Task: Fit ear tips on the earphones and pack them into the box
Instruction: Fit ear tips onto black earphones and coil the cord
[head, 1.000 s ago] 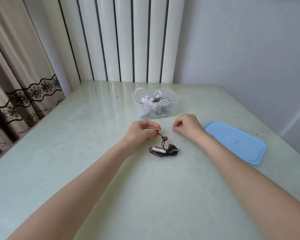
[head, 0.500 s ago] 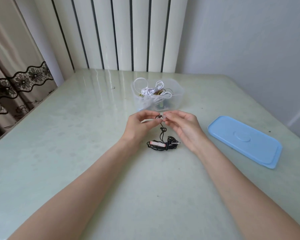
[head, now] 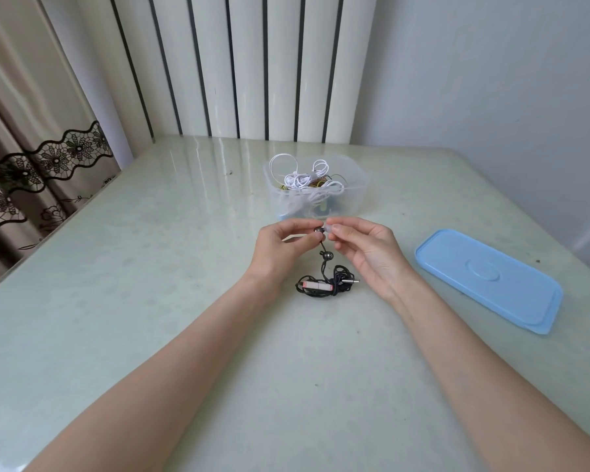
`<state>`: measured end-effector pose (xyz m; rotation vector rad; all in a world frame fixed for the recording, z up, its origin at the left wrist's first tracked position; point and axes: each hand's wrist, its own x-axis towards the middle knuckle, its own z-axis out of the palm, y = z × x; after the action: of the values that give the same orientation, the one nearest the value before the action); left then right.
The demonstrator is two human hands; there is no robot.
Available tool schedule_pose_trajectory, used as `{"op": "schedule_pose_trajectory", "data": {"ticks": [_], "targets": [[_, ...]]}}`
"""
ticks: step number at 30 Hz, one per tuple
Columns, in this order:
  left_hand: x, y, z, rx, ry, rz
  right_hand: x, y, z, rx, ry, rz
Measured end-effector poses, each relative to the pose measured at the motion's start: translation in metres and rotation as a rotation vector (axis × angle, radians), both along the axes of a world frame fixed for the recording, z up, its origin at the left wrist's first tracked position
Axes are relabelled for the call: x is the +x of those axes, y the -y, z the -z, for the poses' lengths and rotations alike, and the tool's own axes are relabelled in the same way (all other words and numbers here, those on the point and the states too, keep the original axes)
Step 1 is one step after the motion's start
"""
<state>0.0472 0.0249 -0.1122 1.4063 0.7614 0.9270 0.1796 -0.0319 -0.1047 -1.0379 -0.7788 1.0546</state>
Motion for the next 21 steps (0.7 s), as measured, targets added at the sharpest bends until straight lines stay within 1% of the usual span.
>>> {"op": "schedule_pose_trajectory", "data": {"ticks": [4, 8, 12, 16, 21], "targets": [[0.0002, -0.0003, -0.0022, 0.043, -0.001, -0.011, 0.0010, 0.0000, -0.0019, 0.005, -0.008, -0.011], [-0.0018, -0.0033, -0.0022, 0.132, -0.033, -0.056, 0.0005, 0.0001, -0.0031, -0.009, -0.020, -0.017], [-0.0044, -0.0026, -0.0053, 0.209, -0.033, -0.022, 0.0006, 0.0003, -0.0042, -0.020, -0.030, -0.038], [-0.0061, -0.0027, -0.0059, 0.204, -0.022, -0.004, 0.0009, 0.0015, -0.0038, -0.021, -0.080, -0.060], [-0.0077, -0.0044, -0.0037, 0.173, -0.043, -0.018, -0.0033, 0.0013, -0.0015, -0.027, -0.072, -0.058]]}}
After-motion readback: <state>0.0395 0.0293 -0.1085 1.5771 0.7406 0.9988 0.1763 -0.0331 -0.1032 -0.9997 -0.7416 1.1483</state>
